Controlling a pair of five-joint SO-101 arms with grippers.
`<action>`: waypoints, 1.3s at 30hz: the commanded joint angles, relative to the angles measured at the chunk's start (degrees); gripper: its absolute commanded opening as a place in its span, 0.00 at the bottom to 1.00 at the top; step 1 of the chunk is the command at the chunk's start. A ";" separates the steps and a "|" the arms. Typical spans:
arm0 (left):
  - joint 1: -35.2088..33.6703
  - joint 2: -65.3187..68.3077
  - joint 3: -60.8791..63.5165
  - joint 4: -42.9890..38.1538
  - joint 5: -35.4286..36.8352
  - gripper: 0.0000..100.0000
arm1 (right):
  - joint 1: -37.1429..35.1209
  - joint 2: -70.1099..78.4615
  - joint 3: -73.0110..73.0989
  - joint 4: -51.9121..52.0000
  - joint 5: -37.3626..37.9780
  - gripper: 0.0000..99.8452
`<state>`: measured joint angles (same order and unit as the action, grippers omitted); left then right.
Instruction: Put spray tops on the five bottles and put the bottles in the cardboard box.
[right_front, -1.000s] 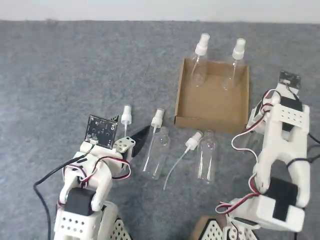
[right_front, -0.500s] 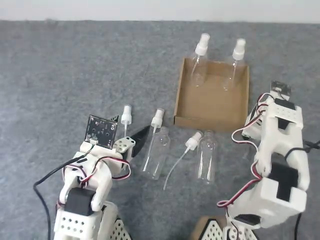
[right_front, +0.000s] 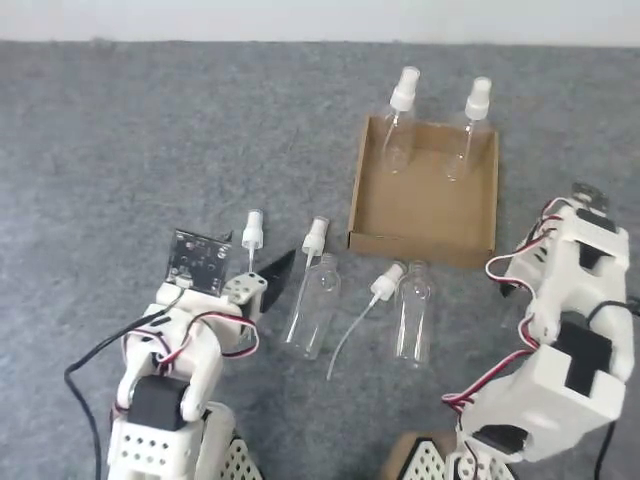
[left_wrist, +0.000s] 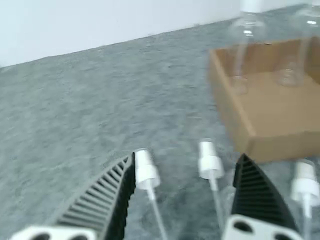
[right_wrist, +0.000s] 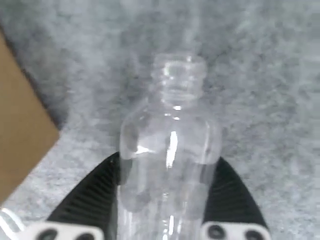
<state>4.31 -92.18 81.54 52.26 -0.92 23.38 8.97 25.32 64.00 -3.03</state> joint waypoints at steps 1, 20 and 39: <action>-5.98 -0.18 -5.41 -0.53 0.09 0.29 | 5.32 -0.75 -0.62 -0.66 6.86 0.01; -6.95 66.02 -58.42 24.88 -4.31 0.24 | 22.02 -0.40 -0.53 -0.75 66.46 0.01; -6.68 101.27 -65.89 8.79 -2.37 0.20 | 23.16 -1.01 12.22 -21.05 62.51 0.01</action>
<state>-2.73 8.13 18.51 65.01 -4.18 45.71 6.33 36.13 45.27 61.23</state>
